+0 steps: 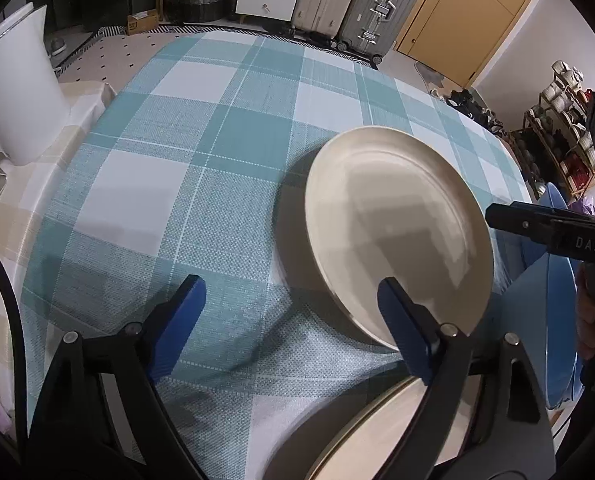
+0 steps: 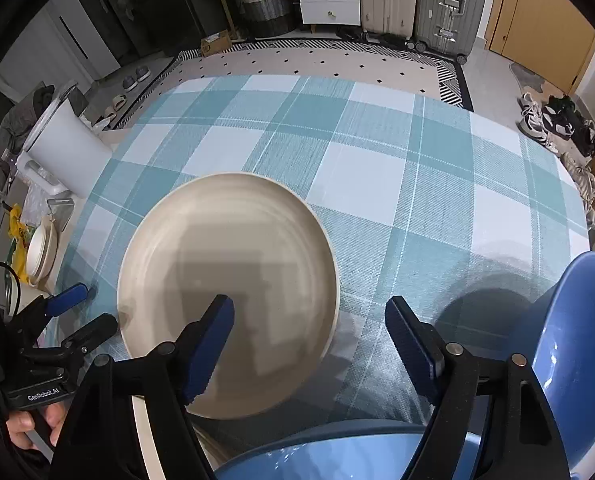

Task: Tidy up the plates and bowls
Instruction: 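Close both grippers on the stacked plates' rim and lift them, then carry the tilted cream plates with both grippers toward the blue bowls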

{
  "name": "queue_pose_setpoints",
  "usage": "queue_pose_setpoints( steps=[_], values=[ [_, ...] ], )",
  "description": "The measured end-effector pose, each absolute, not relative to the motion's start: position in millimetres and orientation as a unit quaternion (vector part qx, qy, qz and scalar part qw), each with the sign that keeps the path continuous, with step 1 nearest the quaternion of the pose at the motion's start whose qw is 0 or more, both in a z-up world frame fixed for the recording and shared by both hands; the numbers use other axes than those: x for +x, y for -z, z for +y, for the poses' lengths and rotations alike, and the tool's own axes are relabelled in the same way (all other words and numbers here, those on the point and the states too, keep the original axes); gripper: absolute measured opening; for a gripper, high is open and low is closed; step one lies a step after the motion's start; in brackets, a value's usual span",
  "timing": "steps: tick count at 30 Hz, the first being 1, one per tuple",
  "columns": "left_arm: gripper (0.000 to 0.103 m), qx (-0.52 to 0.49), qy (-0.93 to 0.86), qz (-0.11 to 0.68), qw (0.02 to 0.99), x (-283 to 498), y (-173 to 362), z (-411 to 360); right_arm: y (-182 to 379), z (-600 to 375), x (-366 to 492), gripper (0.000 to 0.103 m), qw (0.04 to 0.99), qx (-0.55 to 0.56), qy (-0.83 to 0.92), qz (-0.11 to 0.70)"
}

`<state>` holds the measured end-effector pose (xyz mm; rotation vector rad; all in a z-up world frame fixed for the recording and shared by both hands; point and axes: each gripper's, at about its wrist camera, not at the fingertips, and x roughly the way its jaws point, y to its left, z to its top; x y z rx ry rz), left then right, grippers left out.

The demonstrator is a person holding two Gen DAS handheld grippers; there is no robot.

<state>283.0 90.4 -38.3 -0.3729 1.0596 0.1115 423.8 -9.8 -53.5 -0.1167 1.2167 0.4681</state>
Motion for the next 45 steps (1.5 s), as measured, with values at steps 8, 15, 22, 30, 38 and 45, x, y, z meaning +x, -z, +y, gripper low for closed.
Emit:
queue_pose_setpoints(
  steps=[8, 15, 22, 30, 38, 45],
  values=[
    [0.074, -0.171, -0.043, 0.509, 0.842, 287.2, 44.4, 83.1, 62.6, -2.9, 423.8, 0.064, 0.787, -0.062, -0.222, 0.572],
    [0.062, -0.173, -0.038, 0.514, 0.839, 289.6, 49.0, 80.5, 70.0, -1.2, 427.6, 0.052, 0.782, -0.066, -0.219, 0.579],
    [0.045, -0.174, -0.03, 0.521, 0.835, 292.5, 55.2, 77.3, 79.2, -1.1, 429.5, 0.04, 0.776, -0.074, -0.215, 0.589],
    [0.02, -0.176, -0.008, 0.514, 0.84, 294.5, 54.4, 69.3, 81.9, -1.4, 430.0, 0.023, 0.782, -0.082, -0.205, 0.582],
    [0.017, -0.164, -0.012, 0.511, 0.844, 294.4, 52.6, 63.1, 81.7, -1.7, 428.6, 0.016, 0.788, -0.094, -0.201, 0.575],
    [0.017, -0.157, -0.022, 0.508, 0.847, 292.2, 50.2, 63.7, 81.7, -1.3, 427.5, 0.013, 0.791, -0.099, -0.201, 0.569]
  ],
)
